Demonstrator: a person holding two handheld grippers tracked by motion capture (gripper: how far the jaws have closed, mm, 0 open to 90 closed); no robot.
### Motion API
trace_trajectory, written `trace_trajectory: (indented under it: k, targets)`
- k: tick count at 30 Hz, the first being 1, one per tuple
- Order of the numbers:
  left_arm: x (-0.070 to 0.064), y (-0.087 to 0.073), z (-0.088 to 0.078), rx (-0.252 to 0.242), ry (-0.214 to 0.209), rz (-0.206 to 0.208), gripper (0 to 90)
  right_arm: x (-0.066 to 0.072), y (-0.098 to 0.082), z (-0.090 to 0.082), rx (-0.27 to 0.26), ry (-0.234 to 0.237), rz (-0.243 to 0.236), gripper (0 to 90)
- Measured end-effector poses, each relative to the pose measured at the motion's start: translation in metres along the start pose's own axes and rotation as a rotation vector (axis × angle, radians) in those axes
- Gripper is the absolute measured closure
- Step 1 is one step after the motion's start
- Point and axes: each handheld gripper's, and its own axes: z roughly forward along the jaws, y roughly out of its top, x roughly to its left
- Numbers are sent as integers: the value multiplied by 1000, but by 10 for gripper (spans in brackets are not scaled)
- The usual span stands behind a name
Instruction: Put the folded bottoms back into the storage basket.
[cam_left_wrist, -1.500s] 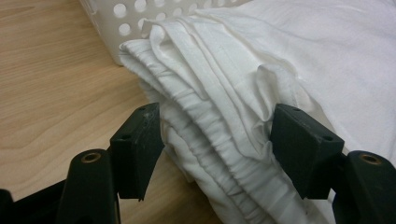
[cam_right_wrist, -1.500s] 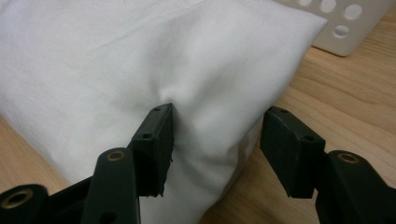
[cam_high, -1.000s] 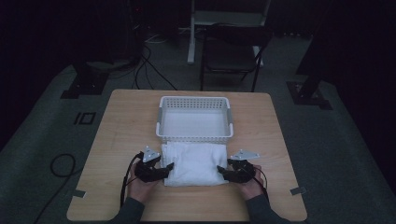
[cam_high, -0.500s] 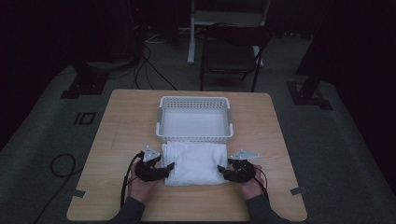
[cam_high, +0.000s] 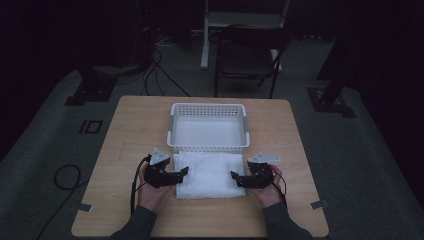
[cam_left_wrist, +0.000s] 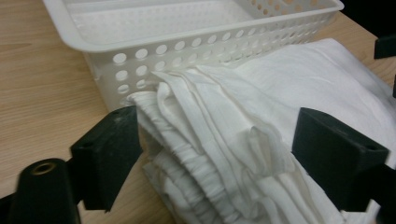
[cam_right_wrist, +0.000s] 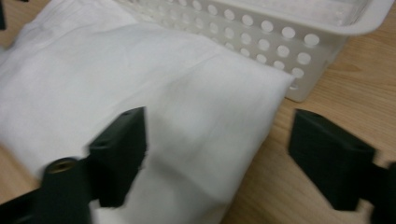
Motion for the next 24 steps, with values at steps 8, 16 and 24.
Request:
trace_trajectory:
  k: [8, 16, 24]
  targets:
    - [0, -7, 9, 29, -18, -26, 139, 2, 0, 13, 47, 13, 6, 103]
    - [-7, -8, 15, 27, -9, -9, 131, 1, -2, 18, 52, 21, 20, 103]
    - [-6, -15, 25, 52, 17, 12, 80, 2, -5, 26, 62, 11, 26, 103]
